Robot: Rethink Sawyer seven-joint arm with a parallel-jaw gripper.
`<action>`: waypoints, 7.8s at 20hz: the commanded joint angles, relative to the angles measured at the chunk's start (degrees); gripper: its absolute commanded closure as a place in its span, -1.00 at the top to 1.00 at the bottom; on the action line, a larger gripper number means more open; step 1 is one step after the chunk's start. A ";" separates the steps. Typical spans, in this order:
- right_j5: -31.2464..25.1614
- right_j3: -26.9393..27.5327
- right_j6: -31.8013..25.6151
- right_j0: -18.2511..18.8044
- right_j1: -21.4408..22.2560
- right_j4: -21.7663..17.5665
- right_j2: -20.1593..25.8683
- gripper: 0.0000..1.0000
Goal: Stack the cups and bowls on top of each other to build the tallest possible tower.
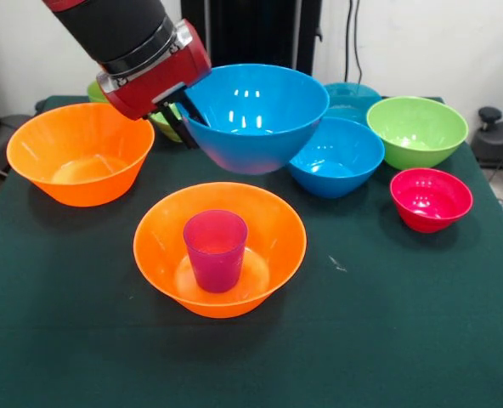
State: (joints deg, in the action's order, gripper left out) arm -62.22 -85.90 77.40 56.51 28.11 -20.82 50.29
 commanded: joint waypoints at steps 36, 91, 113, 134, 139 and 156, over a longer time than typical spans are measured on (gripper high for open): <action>-7.44 11.69 -23.61 0.11 -8.75 -9.84 0.41 -1.00; 1.85 9.81 -17.92 -1.30 -11.70 -14.10 -1.79 -1.00; 4.06 9.96 -16.94 -1.67 -13.56 -15.98 -1.99 -1.00; 5.24 9.50 -16.68 -1.53 -13.76 -16.77 -2.42 -1.00; 5.44 9.64 -16.36 -1.76 -13.73 -16.93 -2.53 -1.00; 5.07 10.17 -16.18 -2.34 -13.63 -17.24 -2.83 -1.00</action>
State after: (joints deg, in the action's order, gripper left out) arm -61.76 -75.89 72.72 56.80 16.34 -32.52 50.38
